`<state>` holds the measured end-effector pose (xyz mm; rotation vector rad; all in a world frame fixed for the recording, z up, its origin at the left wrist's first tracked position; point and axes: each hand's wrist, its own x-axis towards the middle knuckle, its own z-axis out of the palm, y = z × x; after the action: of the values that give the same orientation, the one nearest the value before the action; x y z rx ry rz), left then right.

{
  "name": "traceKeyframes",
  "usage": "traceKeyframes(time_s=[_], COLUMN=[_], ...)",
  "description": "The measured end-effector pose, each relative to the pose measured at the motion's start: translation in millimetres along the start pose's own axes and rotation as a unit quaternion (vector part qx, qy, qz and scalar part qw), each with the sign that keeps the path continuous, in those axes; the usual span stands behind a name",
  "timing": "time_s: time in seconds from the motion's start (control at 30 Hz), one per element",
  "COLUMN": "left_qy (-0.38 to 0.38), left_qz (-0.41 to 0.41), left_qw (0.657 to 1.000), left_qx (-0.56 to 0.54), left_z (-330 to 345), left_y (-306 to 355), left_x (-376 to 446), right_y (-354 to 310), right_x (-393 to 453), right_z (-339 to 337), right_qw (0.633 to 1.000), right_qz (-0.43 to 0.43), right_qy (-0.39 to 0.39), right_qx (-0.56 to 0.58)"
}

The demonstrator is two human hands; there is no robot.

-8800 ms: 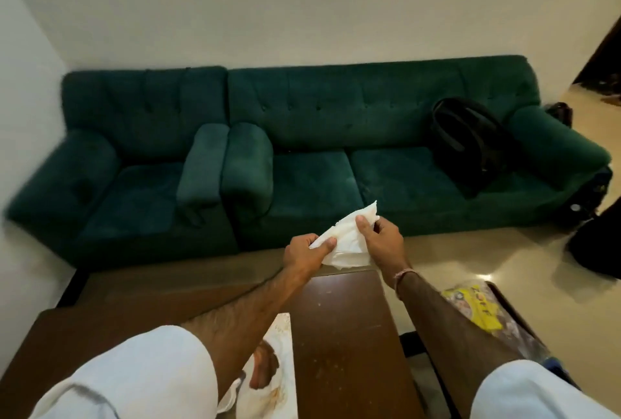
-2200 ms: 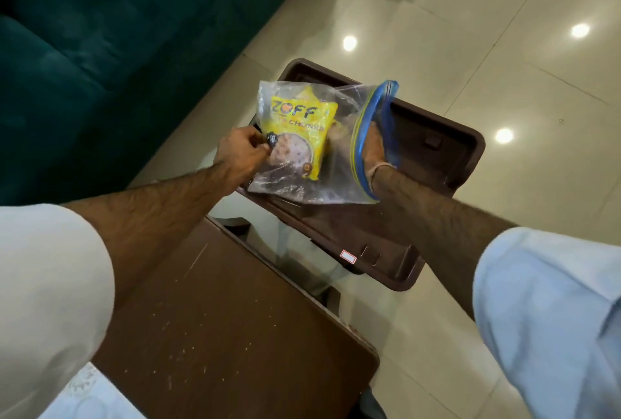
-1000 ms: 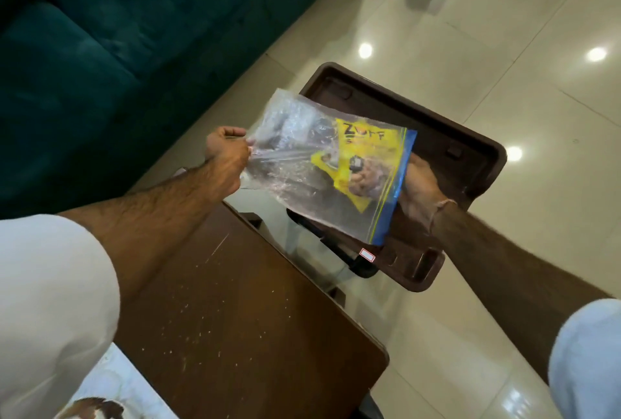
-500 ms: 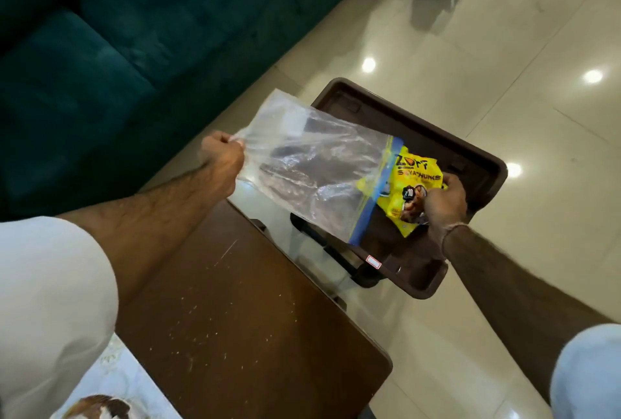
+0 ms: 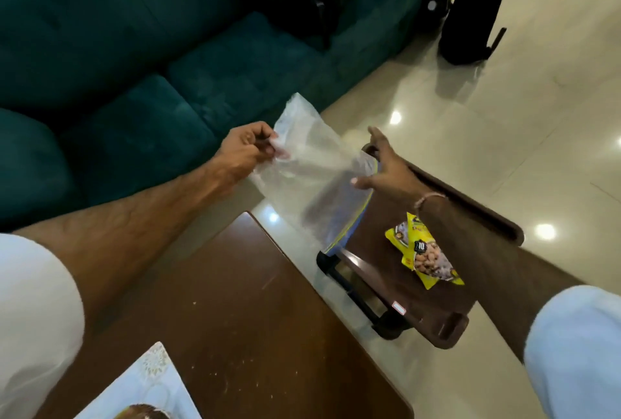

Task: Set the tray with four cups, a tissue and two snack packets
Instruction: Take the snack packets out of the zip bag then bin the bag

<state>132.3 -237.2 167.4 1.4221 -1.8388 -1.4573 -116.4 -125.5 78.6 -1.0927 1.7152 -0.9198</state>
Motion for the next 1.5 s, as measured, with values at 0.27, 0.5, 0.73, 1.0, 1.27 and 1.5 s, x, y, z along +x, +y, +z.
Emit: traceKeyframes(time_s=[0.27, 0.5, 0.73, 1.0, 1.27, 1.5], left_qy=[0.009, 0.187, 0.220, 0.422, 0.462, 0.569], left_qz=[0.054, 0.010, 0.015, 0.089, 0.106, -0.054], left_qw=[0.998, 0.972, 0.949, 0.857, 0.872, 0.757], left_qx=[0.014, -0.145, -0.225, -0.284, -0.123, 0.316], left_z=[-86.4, -171.0, -224.2, -301.4, -375.1, -419.6], left_y=[91.2, 144.0, 187.2, 236.6, 232.4, 190.0], left_x=[-39.4, -93.4, -173.0, -286.0, -413.5, -546.4], right_y=[-142.3, -281.9, -430.0, -543.5, -618.8, -659.6], right_x=[26.2, -8.1, -61.2, -123.0, -196.0, -303.3], right_z=[-11.1, -19.3, 1.4, 60.3, 139.2, 246.2], right_qw=[0.984, 0.970, 0.931, 0.945, 0.888, 0.817], right_qz=[-0.034, -0.106, -0.131, -0.244, -0.387, -0.504], right_qy=[-0.175, -0.173, -0.254, -0.144, -0.226, -0.160], right_qx=[0.019, 0.137, 0.226, 0.164, -0.105, -0.230])
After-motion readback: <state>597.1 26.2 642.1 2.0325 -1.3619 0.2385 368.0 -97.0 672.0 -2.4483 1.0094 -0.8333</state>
